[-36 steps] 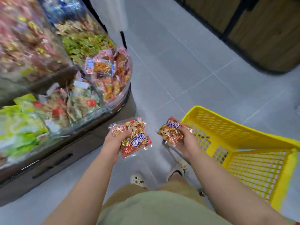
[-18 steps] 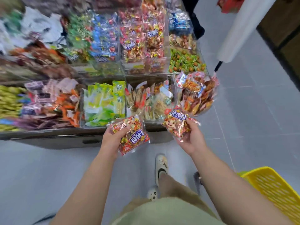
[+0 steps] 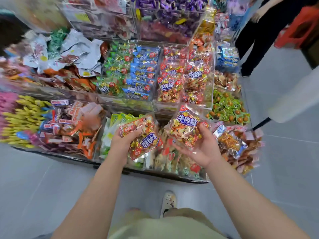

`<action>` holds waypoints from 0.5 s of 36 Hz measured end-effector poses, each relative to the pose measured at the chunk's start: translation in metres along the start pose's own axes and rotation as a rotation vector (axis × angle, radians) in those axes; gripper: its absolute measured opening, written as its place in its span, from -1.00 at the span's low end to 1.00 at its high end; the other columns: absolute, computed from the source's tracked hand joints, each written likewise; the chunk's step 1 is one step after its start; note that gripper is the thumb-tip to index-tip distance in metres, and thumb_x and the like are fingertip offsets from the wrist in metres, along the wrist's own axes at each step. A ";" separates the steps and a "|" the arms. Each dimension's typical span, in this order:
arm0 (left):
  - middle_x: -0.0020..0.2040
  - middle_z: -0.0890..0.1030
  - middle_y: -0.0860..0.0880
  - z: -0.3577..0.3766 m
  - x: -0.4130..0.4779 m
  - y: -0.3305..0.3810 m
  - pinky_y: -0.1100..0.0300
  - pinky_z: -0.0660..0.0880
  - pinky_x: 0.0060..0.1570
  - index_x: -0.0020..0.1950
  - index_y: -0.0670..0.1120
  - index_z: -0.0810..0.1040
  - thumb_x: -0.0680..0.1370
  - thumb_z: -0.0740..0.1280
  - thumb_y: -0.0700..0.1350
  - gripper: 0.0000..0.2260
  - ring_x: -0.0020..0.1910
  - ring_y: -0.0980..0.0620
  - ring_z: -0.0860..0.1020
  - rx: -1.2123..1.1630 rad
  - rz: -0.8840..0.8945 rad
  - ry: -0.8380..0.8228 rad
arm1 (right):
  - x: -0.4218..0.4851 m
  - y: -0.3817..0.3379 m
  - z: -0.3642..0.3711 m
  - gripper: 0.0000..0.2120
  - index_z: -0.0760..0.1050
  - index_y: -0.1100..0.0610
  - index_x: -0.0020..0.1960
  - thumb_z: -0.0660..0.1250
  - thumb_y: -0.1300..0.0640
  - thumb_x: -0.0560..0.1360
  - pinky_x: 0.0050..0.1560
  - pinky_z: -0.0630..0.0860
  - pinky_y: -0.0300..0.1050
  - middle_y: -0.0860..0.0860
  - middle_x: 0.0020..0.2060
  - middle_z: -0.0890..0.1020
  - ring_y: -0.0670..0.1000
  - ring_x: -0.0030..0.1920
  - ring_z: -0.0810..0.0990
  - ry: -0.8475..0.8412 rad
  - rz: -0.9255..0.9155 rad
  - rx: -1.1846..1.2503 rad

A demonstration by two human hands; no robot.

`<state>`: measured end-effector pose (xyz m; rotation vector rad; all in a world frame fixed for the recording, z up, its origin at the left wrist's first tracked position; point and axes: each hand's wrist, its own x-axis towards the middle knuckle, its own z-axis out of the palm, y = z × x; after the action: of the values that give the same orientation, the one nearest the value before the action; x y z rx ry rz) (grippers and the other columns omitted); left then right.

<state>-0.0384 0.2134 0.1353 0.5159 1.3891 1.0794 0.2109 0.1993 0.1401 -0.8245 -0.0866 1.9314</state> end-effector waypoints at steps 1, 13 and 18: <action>-0.06 0.71 -0.09 0.002 0.005 0.005 -0.02 0.62 -0.18 0.09 -0.03 0.56 0.21 0.61 -0.09 -0.51 -0.12 -0.10 0.69 0.004 -0.003 0.003 | 0.003 -0.004 0.005 -0.69 0.67 0.15 -0.02 0.31 -0.04 0.44 0.04 0.51 0.33 0.21 0.09 0.63 0.31 0.11 0.58 -0.013 -0.001 -0.004; 0.20 0.60 -0.18 0.015 0.068 0.082 -0.15 0.55 0.07 0.28 -0.08 0.48 0.02 0.62 0.07 -0.14 0.12 -0.22 0.60 0.123 0.068 -0.052 | 0.053 -0.044 0.054 -0.69 0.42 0.17 0.13 0.41 0.23 0.44 -0.03 0.59 0.21 0.15 -0.02 0.68 0.12 -0.06 0.67 0.380 -0.220 -0.558; 0.28 0.55 -0.15 0.023 0.091 0.119 -0.22 0.49 0.18 0.39 -0.07 0.40 -0.05 0.61 0.17 0.04 0.19 -0.21 0.56 0.230 0.097 -0.167 | 0.063 -0.077 0.060 -0.81 0.56 0.09 -0.02 0.42 0.01 0.45 -0.20 0.64 0.00 0.01 -0.21 0.70 0.01 -0.24 0.67 0.612 -0.433 -0.838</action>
<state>-0.0666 0.3512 0.1908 0.8300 1.3575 0.9351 0.2179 0.3061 0.1839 -1.7469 -0.6724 1.1323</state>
